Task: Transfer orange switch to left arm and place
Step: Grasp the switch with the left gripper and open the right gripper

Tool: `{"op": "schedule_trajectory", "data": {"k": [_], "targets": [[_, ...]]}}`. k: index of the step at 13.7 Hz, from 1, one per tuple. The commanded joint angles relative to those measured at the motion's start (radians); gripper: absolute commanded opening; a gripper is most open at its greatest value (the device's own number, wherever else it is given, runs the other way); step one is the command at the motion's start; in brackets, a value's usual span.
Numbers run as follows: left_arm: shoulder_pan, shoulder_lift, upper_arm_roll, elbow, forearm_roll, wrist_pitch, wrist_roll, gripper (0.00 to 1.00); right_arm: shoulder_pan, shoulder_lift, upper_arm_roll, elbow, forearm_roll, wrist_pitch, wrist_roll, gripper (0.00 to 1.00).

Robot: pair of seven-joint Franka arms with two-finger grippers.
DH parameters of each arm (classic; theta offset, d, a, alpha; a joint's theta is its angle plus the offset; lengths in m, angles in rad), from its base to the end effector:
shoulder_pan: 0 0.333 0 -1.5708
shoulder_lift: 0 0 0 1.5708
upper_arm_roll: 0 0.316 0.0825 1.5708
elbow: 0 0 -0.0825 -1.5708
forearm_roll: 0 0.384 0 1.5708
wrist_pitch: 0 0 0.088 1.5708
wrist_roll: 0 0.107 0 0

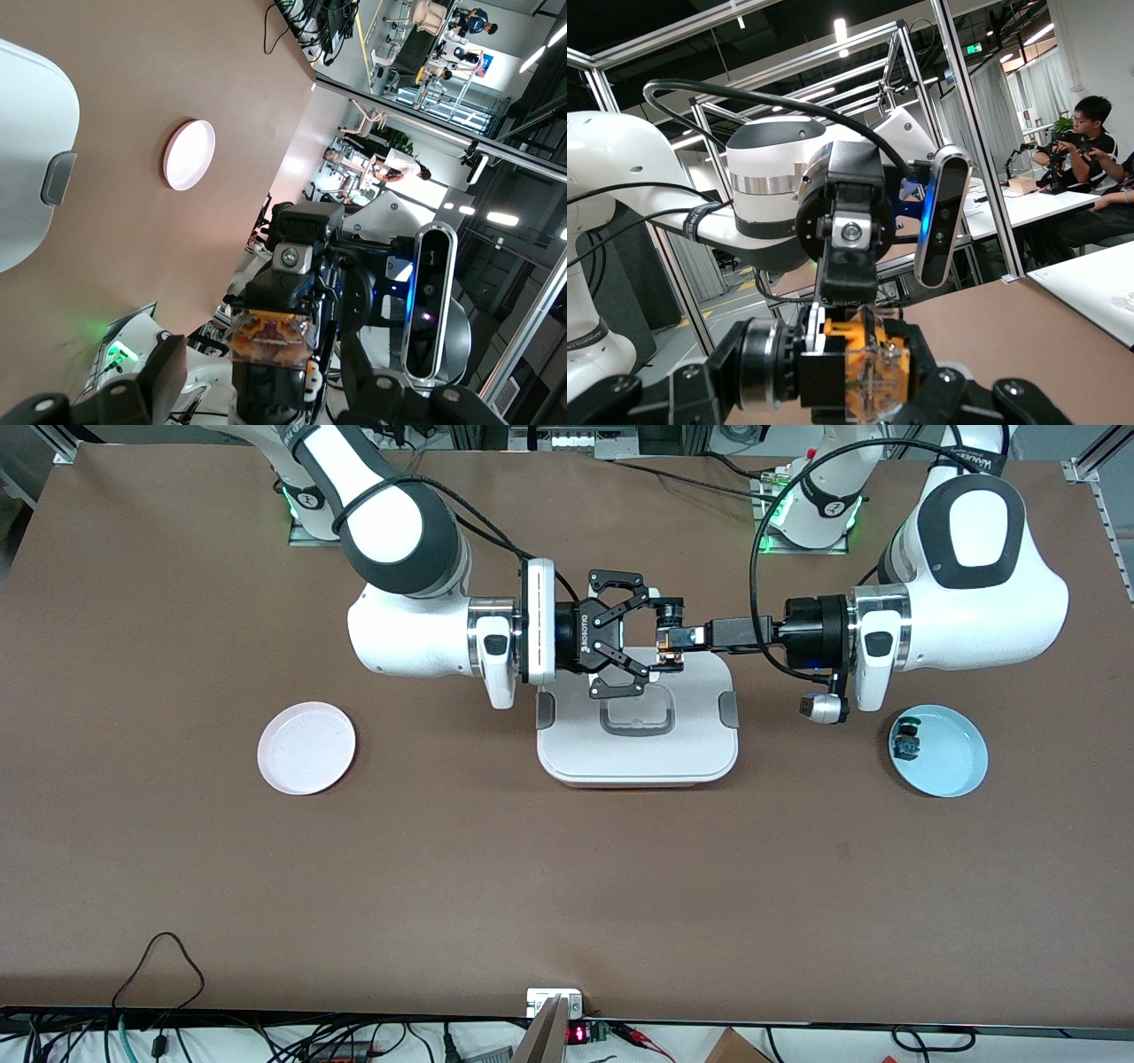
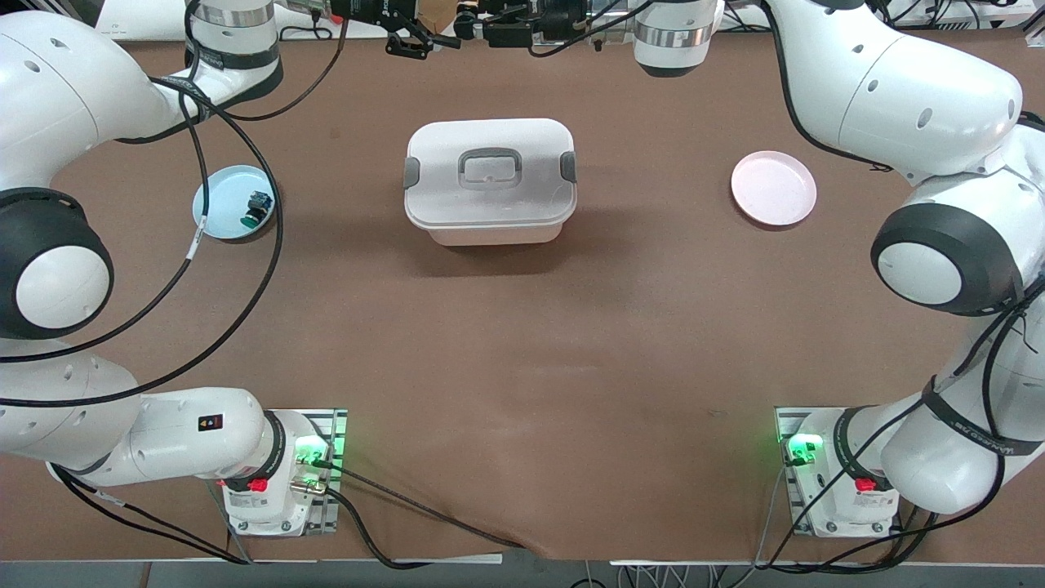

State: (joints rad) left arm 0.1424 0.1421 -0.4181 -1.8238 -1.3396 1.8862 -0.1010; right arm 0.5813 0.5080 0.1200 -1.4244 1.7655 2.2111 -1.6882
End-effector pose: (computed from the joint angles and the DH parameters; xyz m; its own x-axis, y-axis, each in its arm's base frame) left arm 0.5726 -0.2242 0.5130 0.9161 0.0572 -0.3969 0.3973 -0.2636 0.8790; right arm 0.5583 0.4890 0.4726 0.3136 0.0254 0.9492 0.9492 0.0181 -0.3141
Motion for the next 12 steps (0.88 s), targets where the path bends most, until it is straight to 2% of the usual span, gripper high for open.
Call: {"op": "schedule_trajectory", "data": {"k": [1, 2, 4, 8, 11, 12], "targets": [[0.003, -0.001, -0.008, -0.005, -0.035, 0.013, 0.03, 0.62, 0.035, 0.017, -0.034, 0.032, 0.031, 0.009, -0.015, 0.0], [0.003, -0.001, -0.01, -0.005, -0.035, 0.013, 0.032, 0.5, 0.035, 0.017, -0.036, 0.033, 0.031, 0.01, -0.014, 0.0], [0.003, -0.001, -0.014, -0.006, -0.035, 0.011, 0.058, 0.36, 0.037, 0.017, -0.036, 0.032, 0.029, 0.01, -0.016, 0.0], [0.003, 0.005, -0.014, -0.006, -0.033, 0.002, 0.081, 0.0, 0.037, 0.015, -0.036, 0.032, 0.029, 0.009, -0.016, 0.0], [0.003, 0.007, -0.014, -0.006, -0.03, 0.001, 0.081, 0.0, 0.035, 0.017, -0.036, 0.032, 0.029, 0.009, -0.016, 0.02], [0.005, 0.007, -0.014, -0.006, -0.03, -0.001, 0.078, 0.0, 0.035, 0.017, -0.036, 0.032, 0.031, 0.009, -0.015, 0.2]]}}
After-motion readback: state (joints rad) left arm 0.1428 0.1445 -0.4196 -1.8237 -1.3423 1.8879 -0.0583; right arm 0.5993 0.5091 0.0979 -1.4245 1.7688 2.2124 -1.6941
